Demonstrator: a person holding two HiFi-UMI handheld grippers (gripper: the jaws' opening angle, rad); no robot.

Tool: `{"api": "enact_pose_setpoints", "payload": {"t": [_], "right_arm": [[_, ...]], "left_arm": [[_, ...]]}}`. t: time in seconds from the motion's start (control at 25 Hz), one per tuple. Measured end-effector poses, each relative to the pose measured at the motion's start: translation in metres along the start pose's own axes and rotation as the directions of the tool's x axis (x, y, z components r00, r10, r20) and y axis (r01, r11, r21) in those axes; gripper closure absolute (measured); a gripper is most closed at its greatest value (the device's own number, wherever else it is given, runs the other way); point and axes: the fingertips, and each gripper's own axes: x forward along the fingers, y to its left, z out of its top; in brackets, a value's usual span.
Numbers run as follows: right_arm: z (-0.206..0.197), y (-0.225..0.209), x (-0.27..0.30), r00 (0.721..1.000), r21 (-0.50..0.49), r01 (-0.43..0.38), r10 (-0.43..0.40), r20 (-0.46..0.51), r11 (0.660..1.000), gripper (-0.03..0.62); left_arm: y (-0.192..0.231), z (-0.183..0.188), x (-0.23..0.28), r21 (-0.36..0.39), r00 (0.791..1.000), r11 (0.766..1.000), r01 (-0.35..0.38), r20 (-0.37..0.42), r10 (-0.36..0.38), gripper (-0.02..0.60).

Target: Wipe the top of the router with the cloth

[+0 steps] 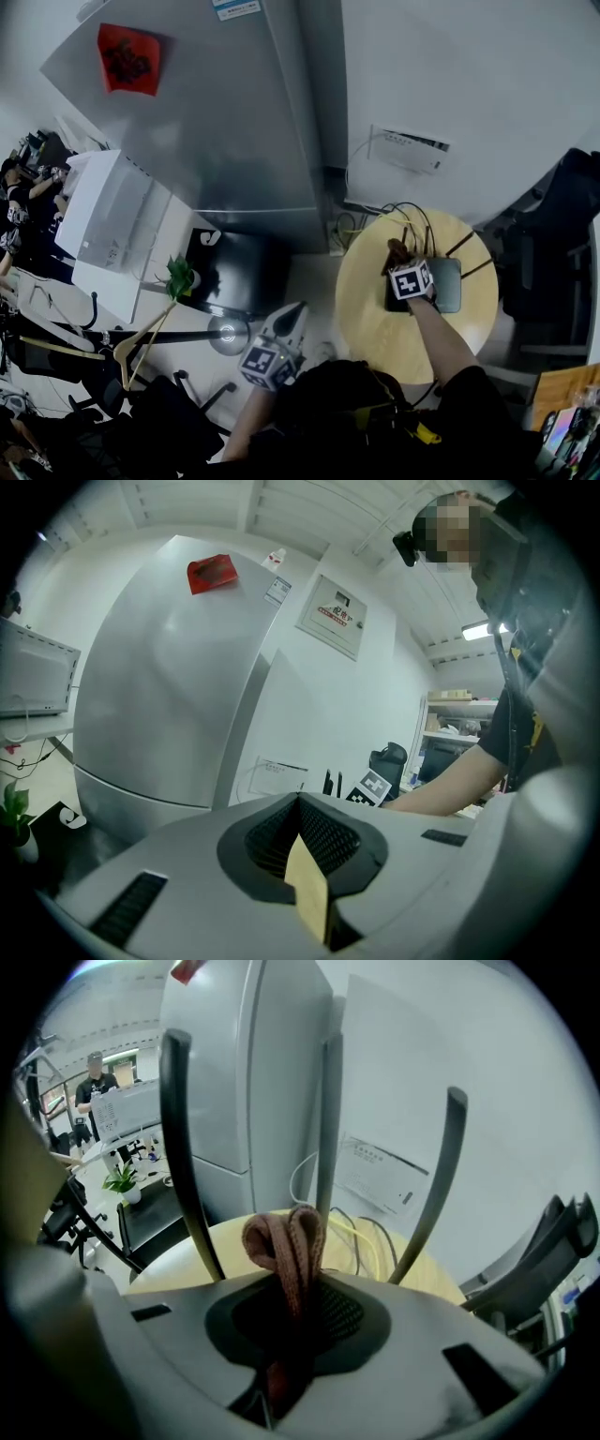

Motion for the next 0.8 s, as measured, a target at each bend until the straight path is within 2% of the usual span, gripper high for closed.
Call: {"api": "enact_pose_setpoints", "payload": {"t": [0.16, 0.4, 0.64, 0.8], "right_arm": [[0.010, -0.006, -0.020, 0.999, 0.050, 0.035, -0.037, 0.034, 0.998, 0.533], [0.033, 0.003, -0.028, 0.987, 0.142, -0.050, 0.027, 0.161, 0.989, 0.533], [0.031, -0.007, -0.036, 0.981, 0.195, -0.017, -0.022, 0.193, 0.981, 0.533], [0.042, -0.011, -0.050, 0.969, 0.197, -0.015, -0.034, 0.244, 0.980, 0.533]], "left_arm": [[-0.001, -0.002, -0.001, 0.012, 1.000, 1.000, 0.018, -0.005, -0.018, 0.581], [-0.005, 0.008, -0.001, 0.025, 0.999, 0.999, 0.045, 0.010, -0.045, 0.581], [-0.005, 0.013, -0.003, 0.025, 0.999, 0.999, 0.048, 0.022, -0.049, 0.581], [-0.006, 0.008, -0.003, 0.035, 0.998, 0.997, 0.064, 0.020, -0.065, 0.581]]}}
